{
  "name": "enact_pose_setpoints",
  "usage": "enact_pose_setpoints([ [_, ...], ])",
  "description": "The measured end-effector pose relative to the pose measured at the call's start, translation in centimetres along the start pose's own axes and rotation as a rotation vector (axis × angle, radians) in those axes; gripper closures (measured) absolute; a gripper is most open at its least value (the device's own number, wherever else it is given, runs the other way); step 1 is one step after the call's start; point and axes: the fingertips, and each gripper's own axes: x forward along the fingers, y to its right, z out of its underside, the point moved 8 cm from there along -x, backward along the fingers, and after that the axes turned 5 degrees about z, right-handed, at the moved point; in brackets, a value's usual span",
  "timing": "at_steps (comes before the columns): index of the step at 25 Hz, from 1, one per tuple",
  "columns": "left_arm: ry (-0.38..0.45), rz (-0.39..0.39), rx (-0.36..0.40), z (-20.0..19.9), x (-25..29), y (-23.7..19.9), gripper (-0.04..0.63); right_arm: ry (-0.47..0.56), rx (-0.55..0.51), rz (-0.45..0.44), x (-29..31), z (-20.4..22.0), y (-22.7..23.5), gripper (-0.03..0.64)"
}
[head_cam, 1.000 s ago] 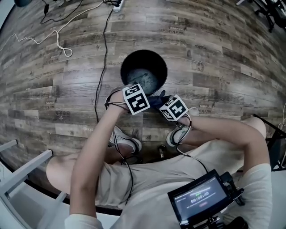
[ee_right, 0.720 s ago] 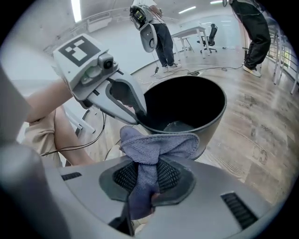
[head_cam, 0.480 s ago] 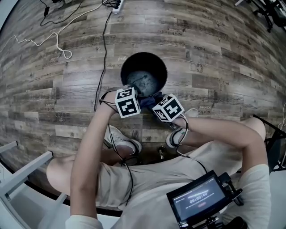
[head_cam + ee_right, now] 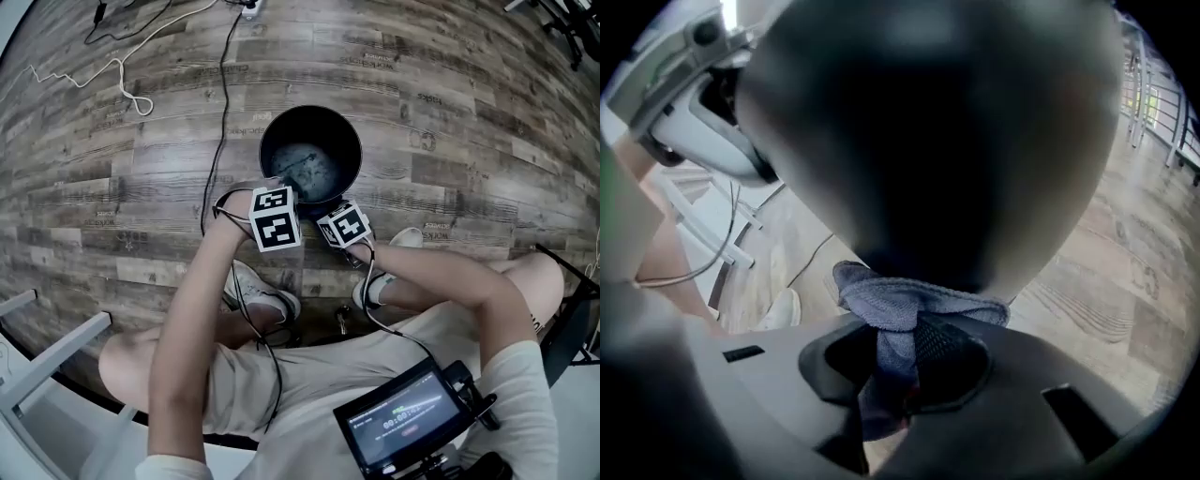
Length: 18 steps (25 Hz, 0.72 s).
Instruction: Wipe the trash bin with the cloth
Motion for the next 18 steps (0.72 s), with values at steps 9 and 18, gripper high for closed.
enact_pose_setpoints([
  [9,0.025,-0.024,0.033,-0.2,0.0,0.0,0.525,-0.004,0.068,0.103,6.4,2.9,1.5,0.541],
  [18,0.083,-0.014,-0.018,0.2,-0.2,0.1,0.525,-0.089,0.094,0.077,6.6,3.3,2.2,0.54],
])
